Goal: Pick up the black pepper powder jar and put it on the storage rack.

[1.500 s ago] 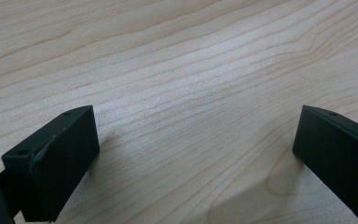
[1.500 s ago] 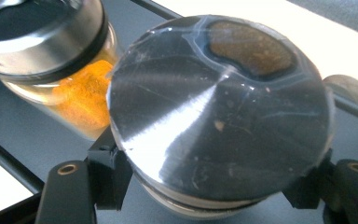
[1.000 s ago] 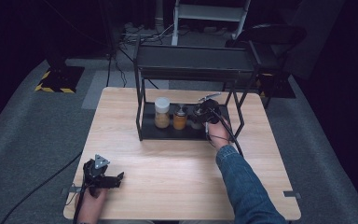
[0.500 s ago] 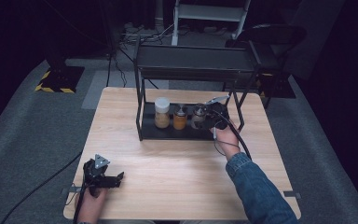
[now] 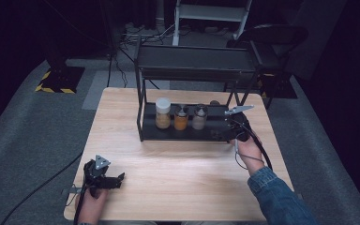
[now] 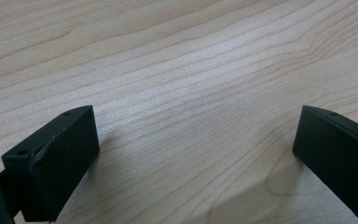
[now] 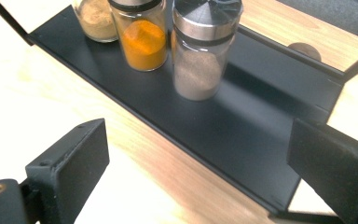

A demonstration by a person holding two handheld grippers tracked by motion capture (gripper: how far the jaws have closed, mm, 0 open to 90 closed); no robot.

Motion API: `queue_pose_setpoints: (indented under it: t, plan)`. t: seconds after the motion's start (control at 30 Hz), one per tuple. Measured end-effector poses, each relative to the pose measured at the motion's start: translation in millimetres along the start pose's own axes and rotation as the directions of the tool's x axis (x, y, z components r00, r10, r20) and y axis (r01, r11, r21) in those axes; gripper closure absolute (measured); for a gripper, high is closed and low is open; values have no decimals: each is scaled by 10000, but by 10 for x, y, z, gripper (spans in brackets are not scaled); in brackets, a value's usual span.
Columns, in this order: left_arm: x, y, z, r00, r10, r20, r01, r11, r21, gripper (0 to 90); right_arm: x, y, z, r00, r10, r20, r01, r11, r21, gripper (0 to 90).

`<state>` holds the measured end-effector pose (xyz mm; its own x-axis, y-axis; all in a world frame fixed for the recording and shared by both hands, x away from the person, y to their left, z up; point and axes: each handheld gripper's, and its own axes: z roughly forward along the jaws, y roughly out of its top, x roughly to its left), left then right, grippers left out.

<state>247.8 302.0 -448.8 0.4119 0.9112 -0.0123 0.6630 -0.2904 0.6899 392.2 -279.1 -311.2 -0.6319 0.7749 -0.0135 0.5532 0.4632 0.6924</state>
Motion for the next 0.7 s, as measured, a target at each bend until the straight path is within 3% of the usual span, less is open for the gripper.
queue_pose_setpoints:
  t: [0.37,0.7]
  plan:
    - [2,-2,-2,10000,7,11,-7,10000,-1,2,13,-343,-374,10000,-39,-88,35,9986,-518,43]
    - [2,-2,-2,10000,8,11,-8,10000,0,2,-21,-696,-590,9999,130,17,-128,9967,-803,21]
